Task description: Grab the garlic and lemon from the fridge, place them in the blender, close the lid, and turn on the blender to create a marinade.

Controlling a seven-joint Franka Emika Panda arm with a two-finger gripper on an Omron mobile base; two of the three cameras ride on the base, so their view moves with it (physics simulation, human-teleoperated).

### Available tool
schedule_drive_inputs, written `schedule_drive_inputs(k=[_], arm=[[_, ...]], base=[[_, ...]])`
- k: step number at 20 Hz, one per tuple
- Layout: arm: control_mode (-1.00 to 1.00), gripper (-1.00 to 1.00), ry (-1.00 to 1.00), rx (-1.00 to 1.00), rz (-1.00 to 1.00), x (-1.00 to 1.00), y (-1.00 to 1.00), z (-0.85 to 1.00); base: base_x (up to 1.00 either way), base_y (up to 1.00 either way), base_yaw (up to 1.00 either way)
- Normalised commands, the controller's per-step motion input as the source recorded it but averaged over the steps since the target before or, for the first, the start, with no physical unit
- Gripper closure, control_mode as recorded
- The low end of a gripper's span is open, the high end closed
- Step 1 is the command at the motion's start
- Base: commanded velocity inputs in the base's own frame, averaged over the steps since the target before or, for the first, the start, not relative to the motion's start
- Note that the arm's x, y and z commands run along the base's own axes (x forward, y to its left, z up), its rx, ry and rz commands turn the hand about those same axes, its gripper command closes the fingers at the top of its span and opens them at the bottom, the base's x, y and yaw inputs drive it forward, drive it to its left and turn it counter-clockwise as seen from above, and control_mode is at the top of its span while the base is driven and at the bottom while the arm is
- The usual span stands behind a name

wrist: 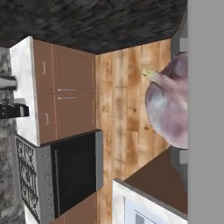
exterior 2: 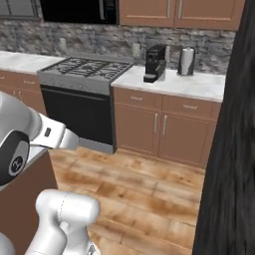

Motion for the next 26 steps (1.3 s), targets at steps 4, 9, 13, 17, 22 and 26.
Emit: schedule_drive_inputs(k=[4,9,13,17,22,26], arm=[[1.00,1.00,0.00,0.00,0.00,0.00,0.00,0.00],[1.00,1.00,0.00,0.00,0.00,0.00,0.00,0.00],[1.00,1.00,0.00,0.00,0.00,0.00,0.00,0.00],[1.00,1.00,0.00,0.00,0.00,0.00,0.00,0.00],[1.00,1.00,0.00,0.00,0.00,0.00,0.00,0.00],[1.00,1.00,0.00,0.00,0.00,0.00,0.00,0.00]], base=[[1.00,-0.08,0.20],[1.00,-0.21,0.19],[1.00,-0.05,0.45],[1.00,-0.11,0.68],[0.89,-0.10,0.78],[0.89,-0.07,0.78]])
